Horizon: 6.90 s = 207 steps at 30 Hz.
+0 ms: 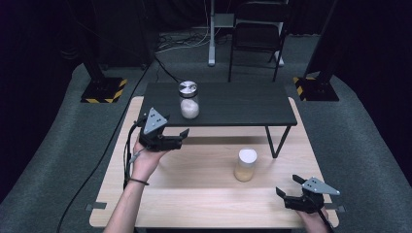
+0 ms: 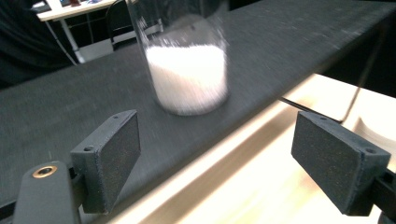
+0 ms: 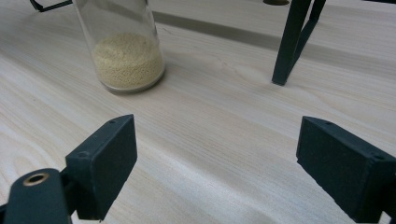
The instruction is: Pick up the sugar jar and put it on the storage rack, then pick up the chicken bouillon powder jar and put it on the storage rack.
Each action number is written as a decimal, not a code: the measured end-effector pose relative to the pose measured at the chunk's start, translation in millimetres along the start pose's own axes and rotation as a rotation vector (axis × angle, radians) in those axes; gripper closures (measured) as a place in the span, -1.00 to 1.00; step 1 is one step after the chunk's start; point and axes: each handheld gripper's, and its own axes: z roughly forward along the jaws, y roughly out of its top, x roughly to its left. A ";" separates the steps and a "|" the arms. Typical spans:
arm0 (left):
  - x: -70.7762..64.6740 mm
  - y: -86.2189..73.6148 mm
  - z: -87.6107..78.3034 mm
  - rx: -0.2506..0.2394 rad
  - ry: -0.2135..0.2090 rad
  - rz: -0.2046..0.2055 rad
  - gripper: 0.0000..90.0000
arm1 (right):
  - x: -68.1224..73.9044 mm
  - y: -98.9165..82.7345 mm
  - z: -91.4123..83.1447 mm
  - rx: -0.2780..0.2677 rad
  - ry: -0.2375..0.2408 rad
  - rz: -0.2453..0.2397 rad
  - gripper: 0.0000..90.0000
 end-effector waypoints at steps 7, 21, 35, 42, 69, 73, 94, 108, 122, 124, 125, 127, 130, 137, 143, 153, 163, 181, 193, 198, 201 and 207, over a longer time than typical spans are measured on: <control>-9.1 -45.1 -23.9 -0.007 -0.014 0.035 -0.67 | -0.4 -0.6 -0.4 -0.003 0.001 0.004 -0.75; -25.6 -137.7 -51.7 0.012 -0.013 0.020 -0.72 | 1.2 -1.2 -1.0 -0.005 -0.009 0.009 -0.76; -34.8 -180.2 -51.0 0.074 0.038 0.060 -0.71 | 2.6 0.4 -0.7 0.006 -0.007 -0.002 -0.75; -29.6 -183.1 -46.7 0.099 0.013 0.030 -0.71 | 4.3 0.6 -0.8 0.008 -0.014 -0.004 -0.74; -28.0 -180.1 -41.4 0.137 0.024 0.003 -0.71 | 5.5 1.9 -0.4 0.016 -0.018 -0.009 -0.75; -27.5 -180.3 -41.4 0.136 0.023 0.000 -0.71 | 5.2 1.4 -0.8 0.014 -0.016 -0.004 -0.75; -27.6 -179.9 -41.0 0.138 0.024 0.001 -0.71 | 4.9 2.0 -0.4 0.017 -0.015 -0.003 -0.75; -27.4 -179.7 -40.8 0.139 0.023 0.001 -0.71 | 4.7 2.0 -0.4 0.017 -0.013 -0.003 -0.76; -27.8 -179.4 -40.6 0.141 0.024 0.004 -0.72 | 5.0 2.1 -0.5 0.018 -0.013 -0.008 -0.76; -27.7 -179.4 -40.6 0.141 0.023 0.004 -0.72 | 5.1 2.1 -0.5 0.018 -0.013 -0.008 -0.76; -27.7 -179.4 -40.6 0.141 0.023 0.004 -0.72 | 5.1 2.1 -0.5 0.018 -0.013 -0.009 -0.76; -27.8 -179.3 -40.6 0.141 0.023 0.004 -0.72 | 5.2 2.0 -0.5 0.018 -0.014 -0.009 -0.76; -28.0 -179.5 -40.6 0.141 0.024 0.005 -0.72 | 5.2 1.9 -0.6 0.017 -0.014 -0.008 -0.76; -28.0 -179.4 -40.5 0.141 0.024 0.005 -0.72 | 5.3 1.9 -0.6 0.017 -0.014 -0.009 -0.76; -28.4 -179.4 -40.6 0.141 0.024 0.006 -0.72 | 5.2 1.5 -0.9 0.011 -0.011 -0.013 -0.75; -28.3 -179.3 -40.5 0.142 0.025 0.004 -0.72 | 11.7 7.0 1.0 -0.027 0.017 -0.030 -0.78; -28.0 -179.0 -40.1 0.142 0.018 0.000 -0.72 | 20.4 27.6 15.7 -0.036 0.071 -0.073 -0.80; -27.6 -178.9 -40.0 0.143 0.018 -0.003 -0.72 | 21.3 62.1 78.4 -0.012 0.177 -0.044 -0.79; -27.3 -178.3 -39.8 0.146 0.016 0.001 -0.72 | 25.1 85.5 103.7 0.026 0.200 -0.087 -0.38; -27.4 -178.2 -39.8 0.147 0.017 0.001 -0.72 | 30.1 96.3 104.7 0.053 0.195 -0.116 -0.30; -27.2 -178.0 -39.7 0.148 0.017 0.000 -0.72 | 31.9 99.0 102.6 0.062 0.194 -0.120 -0.29; -27.3 -177.8 -39.5 0.149 0.017 -0.001 -0.72 | 32.9 104.4 95.5 0.070 0.203 -0.125 -0.29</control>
